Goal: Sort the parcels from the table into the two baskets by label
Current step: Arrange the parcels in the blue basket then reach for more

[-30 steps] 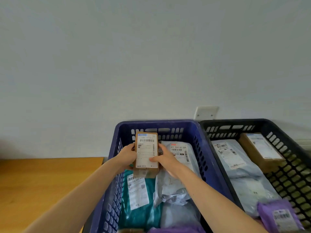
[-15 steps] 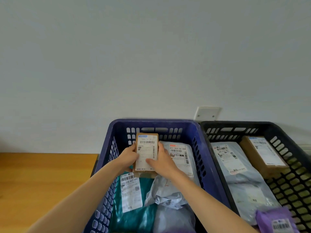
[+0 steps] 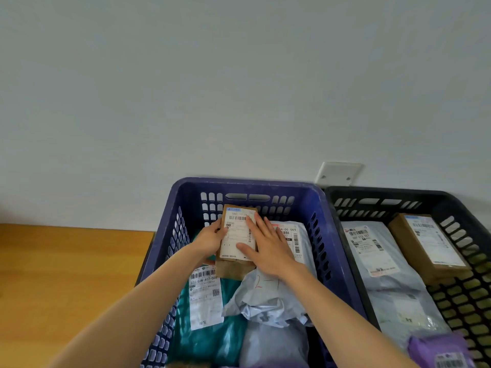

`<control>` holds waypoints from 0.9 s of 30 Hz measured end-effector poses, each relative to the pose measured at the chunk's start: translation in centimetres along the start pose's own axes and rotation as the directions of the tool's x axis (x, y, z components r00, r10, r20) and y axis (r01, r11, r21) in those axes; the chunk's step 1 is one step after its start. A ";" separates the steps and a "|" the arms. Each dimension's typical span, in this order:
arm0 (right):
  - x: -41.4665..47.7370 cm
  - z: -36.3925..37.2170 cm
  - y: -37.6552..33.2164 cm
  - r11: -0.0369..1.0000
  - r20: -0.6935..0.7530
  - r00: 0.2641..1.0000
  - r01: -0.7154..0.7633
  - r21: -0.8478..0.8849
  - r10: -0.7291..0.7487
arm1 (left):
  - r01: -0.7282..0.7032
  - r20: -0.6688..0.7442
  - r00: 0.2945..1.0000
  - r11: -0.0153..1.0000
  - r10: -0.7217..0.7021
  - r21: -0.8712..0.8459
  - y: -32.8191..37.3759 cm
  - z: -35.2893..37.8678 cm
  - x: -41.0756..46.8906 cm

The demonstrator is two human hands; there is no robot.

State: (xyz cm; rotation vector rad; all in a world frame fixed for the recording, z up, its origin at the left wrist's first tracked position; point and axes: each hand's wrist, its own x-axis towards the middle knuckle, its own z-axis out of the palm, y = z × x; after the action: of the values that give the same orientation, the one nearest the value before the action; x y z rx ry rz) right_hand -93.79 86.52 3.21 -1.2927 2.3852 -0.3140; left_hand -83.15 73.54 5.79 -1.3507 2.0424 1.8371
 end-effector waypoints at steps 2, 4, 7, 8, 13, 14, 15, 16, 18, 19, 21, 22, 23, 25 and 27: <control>0.2 -0.1 0.0 1.000 0.000 1.000 0.003 0.006 -0.003 | 0.016 0.008 1.000 1.000 -0.016 0.006 0.2 -0.2 -0.1; 0.2 -0.2 -0.1 0.999 -0.016 1.000 0.010 0.035 -0.009 | 0.028 0.024 0.999 1.000 -0.028 0.002 0.3 -0.6 -0.3; 0.0 -0.4 -0.2 0.995 -0.062 0.998 0.027 0.091 -0.022 | 0.038 0.042 0.998 0.999 -0.037 -0.020 0.3 -1.1 -0.8; -0.1 -0.4 -0.3 0.994 -0.074 0.997 0.033 0.107 -0.025 | 0.035 0.041 0.999 0.999 -0.034 -0.026 0.3 -1.2 -1.0; -0.5 -0.6 -1.1 0.984 -0.156 0.987 0.056 0.172 -0.029 | 0.015 0.040 0.999 1.000 -0.014 -0.006 0.1 -1.9 -2.2; -0.6 -0.6 -1.4 0.981 -0.176 0.984 0.057 0.186 -0.024 | 0.009 0.035 0.999 1.000 -0.009 -0.004 0.1 -2.1 -2.5; -0.6 -0.7 -1.8 0.978 -0.192 0.981 0.057 0.201 -0.018 | 0.001 0.029 1.000 1.000 0.000 -0.005 0.0 -2.4 -2.8; -0.6 -0.9 -2.2 0.975 -0.206 0.979 0.060 0.212 -0.015 | -0.013 0.026 1.000 1.000 0.013 -0.010 0.0 -2.6 -3.1; -0.7 -1.3 -3.2 0.973 -0.232 0.972 0.080 0.216 -0.028 | -0.046 0.008 0.999 0.999 0.046 -0.014 -0.1 -3.4 -4.0; -0.8 -1.6 -3.9 0.972 -0.249 0.968 0.093 0.214 -0.038 | -0.069 -0.003 0.998 0.998 0.069 -0.012 -0.1 -3.8 -4.6; -1.2 -2.1 -5.6 0.969 -0.291 0.955 0.119 0.219 -0.052 | -0.130 -0.025 0.991 0.991 0.129 -0.014 -0.1 -4.8 -6.0; -1.4 -2.3 -6.5 0.966 -0.312 0.948 0.131 0.224 -0.056 | -0.164 -0.031 0.986 0.986 0.163 -0.030 0.0 -5.4 -6.8; -1.7 -2.5 -7.6 0.963 -0.331 0.942 0.142 0.228 -0.061 | -0.203 -0.037 0.979 0.978 0.201 -0.051 0.1 -6.0 -7.7; -2.2 -2.7 -10.0 0.958 -0.365 0.928 0.164 0.235 -0.069 | -0.288 -0.053 0.957 0.953 0.284 -0.096 0.6 -7.5 -9.8; -2.7 -3.0 -12.9 0.953 -0.398 0.914 0.188 0.238 -0.081 | -0.366 -0.067 0.931 0.921 0.359 -0.138 0.8 -9.5 -12.1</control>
State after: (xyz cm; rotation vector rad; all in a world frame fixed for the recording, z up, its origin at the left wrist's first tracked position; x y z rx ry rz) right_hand -84.23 81.78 11.42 -1.3664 2.4460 -0.9867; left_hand -71.82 72.04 16.10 -1.1016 2.3507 2.1612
